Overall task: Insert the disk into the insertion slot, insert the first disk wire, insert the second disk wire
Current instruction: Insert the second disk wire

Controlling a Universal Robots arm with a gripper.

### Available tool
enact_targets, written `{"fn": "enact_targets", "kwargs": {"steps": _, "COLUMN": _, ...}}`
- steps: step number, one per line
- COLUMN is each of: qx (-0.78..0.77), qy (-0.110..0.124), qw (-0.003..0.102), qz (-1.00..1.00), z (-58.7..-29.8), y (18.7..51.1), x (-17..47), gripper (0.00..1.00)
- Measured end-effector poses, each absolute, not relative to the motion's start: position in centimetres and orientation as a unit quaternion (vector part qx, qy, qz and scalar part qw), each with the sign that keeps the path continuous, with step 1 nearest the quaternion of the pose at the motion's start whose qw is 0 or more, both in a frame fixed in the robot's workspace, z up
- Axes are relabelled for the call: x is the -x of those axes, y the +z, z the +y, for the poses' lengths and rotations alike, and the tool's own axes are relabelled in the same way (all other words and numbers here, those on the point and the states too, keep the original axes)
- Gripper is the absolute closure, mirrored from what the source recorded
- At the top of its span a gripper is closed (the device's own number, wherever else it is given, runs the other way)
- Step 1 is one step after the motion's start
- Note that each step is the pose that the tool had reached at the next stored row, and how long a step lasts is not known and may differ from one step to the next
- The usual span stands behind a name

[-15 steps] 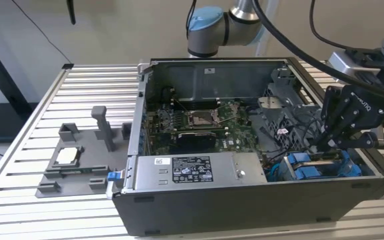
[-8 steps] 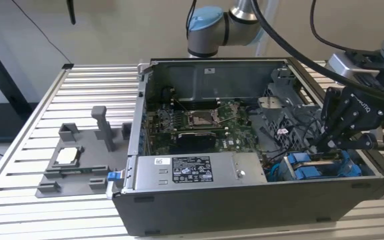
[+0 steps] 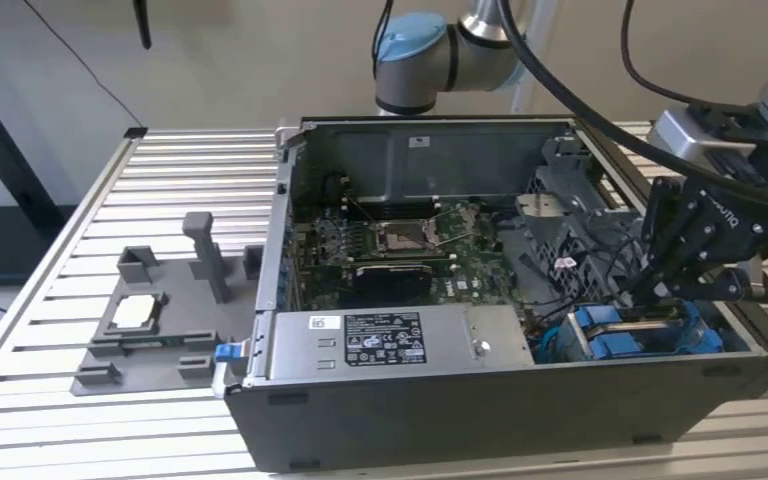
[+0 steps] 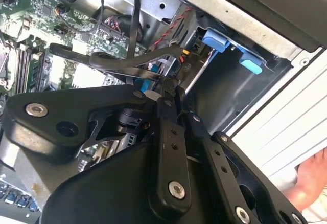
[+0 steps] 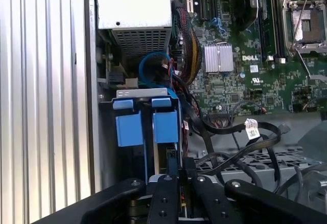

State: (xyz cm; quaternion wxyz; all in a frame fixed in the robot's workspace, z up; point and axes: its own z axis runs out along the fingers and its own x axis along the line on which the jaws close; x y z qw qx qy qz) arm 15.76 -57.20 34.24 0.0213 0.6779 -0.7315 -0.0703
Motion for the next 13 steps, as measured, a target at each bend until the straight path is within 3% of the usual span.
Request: {"fn": "enact_targets", "kwargs": {"steps": 13, "qx": -0.675, "qy": -0.070, "qw": 0.021, "qz": -0.734, "z": -57.21, "y": 33.85, "x": -15.78, "gripper": 0.84}}
